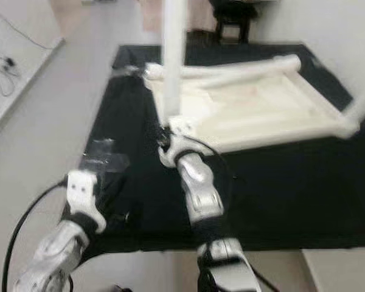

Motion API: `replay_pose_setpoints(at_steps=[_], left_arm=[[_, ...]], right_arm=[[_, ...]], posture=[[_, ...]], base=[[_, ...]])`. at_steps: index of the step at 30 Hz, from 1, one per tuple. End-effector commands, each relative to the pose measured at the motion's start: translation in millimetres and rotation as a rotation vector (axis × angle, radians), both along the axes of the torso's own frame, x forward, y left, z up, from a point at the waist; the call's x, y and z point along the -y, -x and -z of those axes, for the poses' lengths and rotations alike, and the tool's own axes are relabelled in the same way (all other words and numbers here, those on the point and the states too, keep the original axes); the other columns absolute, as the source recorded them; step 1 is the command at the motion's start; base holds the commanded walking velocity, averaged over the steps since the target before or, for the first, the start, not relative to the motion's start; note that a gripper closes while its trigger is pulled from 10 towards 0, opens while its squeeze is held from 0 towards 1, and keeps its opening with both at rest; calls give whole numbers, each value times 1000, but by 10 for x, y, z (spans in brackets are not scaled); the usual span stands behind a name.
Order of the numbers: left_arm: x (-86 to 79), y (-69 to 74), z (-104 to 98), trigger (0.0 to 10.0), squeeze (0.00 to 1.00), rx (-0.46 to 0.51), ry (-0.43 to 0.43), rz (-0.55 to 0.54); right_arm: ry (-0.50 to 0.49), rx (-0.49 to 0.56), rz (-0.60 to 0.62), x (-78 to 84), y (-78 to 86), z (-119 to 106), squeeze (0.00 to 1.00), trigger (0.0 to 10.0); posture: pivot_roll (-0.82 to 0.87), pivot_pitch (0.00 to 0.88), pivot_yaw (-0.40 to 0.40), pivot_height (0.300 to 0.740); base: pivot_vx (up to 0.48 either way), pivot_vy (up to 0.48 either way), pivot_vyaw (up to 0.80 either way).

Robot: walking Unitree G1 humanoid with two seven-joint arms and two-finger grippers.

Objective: Building children table

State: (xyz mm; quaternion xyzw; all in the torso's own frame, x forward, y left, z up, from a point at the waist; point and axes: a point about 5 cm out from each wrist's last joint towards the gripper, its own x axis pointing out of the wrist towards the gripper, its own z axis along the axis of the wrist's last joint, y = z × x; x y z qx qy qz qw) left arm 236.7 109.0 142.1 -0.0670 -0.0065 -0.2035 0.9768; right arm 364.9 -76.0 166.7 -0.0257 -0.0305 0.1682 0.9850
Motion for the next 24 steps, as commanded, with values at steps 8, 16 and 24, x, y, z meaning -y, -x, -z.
replay_pose_setpoints(at_steps=[8, 16, 24], left_arm=[[9, 11, 66, 10000, 0, -24, 1, -19], [15, 11, 71, 10000, 0, -28, 2, -9], [17, 13, 77, 10000, 0, -28, -1, -11]], right_arm=[[22, -54, -120, -41, -51, -36, 1000, 10000], [13, 59, -606, -161, -39, -461, 0, 10000], [106, -9, -885, -88, -3, -403, 0, 10000]], posture=[[108, 125, -41, 740], [109, 124, -36, 740], [117, 122, -40, 740]], base=[[0, 0, 0], [0, 0, 0], [0, 0, 0]])
